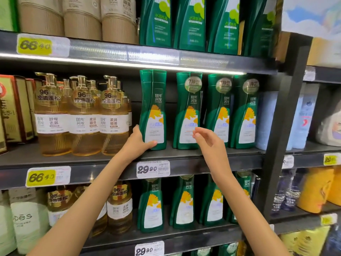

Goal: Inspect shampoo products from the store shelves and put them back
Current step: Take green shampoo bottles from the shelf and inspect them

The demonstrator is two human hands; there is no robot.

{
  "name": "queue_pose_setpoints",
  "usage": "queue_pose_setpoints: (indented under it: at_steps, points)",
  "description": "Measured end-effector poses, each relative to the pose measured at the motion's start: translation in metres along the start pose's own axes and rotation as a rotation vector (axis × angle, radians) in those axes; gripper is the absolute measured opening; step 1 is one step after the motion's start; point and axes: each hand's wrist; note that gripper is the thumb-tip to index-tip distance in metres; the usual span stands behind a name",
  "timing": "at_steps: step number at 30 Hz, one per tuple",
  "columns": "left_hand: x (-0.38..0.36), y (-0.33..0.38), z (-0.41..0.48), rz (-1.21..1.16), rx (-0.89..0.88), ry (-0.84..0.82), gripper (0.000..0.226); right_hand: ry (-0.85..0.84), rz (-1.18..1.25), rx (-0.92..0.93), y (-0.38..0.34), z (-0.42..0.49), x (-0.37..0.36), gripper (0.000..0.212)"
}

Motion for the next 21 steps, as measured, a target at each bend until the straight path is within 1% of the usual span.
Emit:
queue_pose_setpoints:
  at_steps: [3, 5, 7, 10, 12, 14, 16, 18, 21]
  points:
    - [0.000, 0.011, -0.017, 0.076, 0.074, 0.054, 0.053, 0.043, -0.110, 0.044, -0.004, 0.017, 0.004, 0.035]
    - [-0.001, 0.020, -0.037, 0.151, 0.068, 0.090, 0.050, 0.039, -0.174, 0.061, -0.005, 0.028, 0.001, 0.046]
    - [-0.006, 0.024, -0.059, 0.194, 0.008, 0.161, 0.053, 0.028, -0.213, 0.063, -0.005, 0.038, -0.003, 0.056]
    - [-0.013, 0.028, -0.084, 0.115, -0.138, 0.258, 0.051, 0.022, -0.287, 0.038, -0.006, 0.053, -0.009, 0.063]
    - [-0.017, 0.031, -0.086, 0.039, -0.205, 0.218, 0.043, 0.007, -0.292, -0.026, -0.006, 0.060, -0.013, 0.064]
    - [-0.020, 0.034, -0.081, -0.021, -0.223, 0.170, 0.037, -0.019, -0.268, -0.086, -0.004, 0.064, -0.017, 0.062]
    - [-0.021, 0.034, -0.076, -0.064, -0.231, 0.157, 0.034, -0.019, -0.259, -0.115, -0.002, 0.065, -0.019, 0.063]
    - [-0.021, 0.031, -0.072, -0.101, -0.232, 0.150, 0.033, 0.016, -0.249, -0.112, 0.001, 0.065, -0.022, 0.061]
    - [-0.020, 0.026, -0.071, -0.126, -0.227, 0.134, 0.031, 0.120, -0.244, -0.075, 0.001, 0.060, -0.030, 0.054]
Point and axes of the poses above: each hand's wrist, its own z-axis towards the middle knuckle, its own x-axis out of the back of the hand, y = z × x, and after that the axes turned 4 degrees about -z, right-handed
